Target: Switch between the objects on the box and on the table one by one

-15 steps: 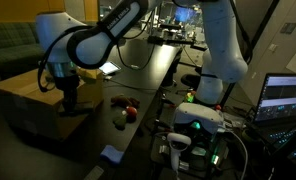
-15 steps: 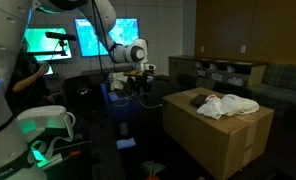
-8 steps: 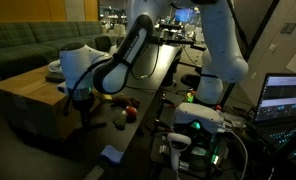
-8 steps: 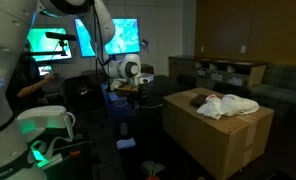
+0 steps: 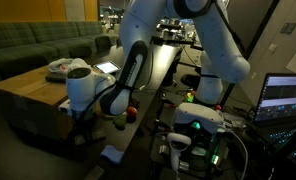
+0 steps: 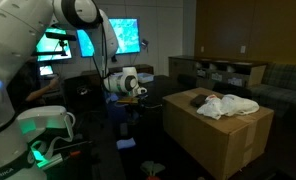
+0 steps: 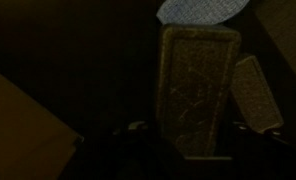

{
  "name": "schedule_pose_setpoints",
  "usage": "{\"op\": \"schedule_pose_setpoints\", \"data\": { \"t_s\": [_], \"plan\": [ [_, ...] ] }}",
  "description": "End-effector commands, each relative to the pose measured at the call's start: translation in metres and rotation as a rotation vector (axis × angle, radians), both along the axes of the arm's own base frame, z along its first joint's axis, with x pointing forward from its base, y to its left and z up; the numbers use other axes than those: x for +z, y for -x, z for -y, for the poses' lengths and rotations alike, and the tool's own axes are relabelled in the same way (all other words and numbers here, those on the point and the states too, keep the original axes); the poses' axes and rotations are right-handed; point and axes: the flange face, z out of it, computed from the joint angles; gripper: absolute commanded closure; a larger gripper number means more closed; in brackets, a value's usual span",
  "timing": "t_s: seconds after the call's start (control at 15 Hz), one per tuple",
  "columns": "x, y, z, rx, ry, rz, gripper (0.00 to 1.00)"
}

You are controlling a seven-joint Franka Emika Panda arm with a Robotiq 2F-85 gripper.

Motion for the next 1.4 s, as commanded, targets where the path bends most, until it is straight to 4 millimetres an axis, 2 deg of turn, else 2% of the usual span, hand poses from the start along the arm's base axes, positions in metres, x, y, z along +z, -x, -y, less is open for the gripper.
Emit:
{"op": "schedule_pose_setpoints", "data": {
  "t_s": [0.0,0.33,0.6,1.2,1.27,1.33],
  "plan": [
    [-0.024,-0.005,-0.020,0.047,-0.015,0.035,0.68],
    [-0.051,-0.015,-0.033,0.059,-0.027,0.049,0.68],
    [-0.066,-0.027,-0.035,0.060,-0.025,0.054,0.68],
    [-0.082,-0.042,-0.035,0.042,-0.029,0.066,0.68],
    [-0.082,-0.043,-0.035,0.042,-0.030,0.066,0.54],
    [-0.082,-0.044,-0.036,0.041,-0.031,0.066,0.23]
  ]
}}
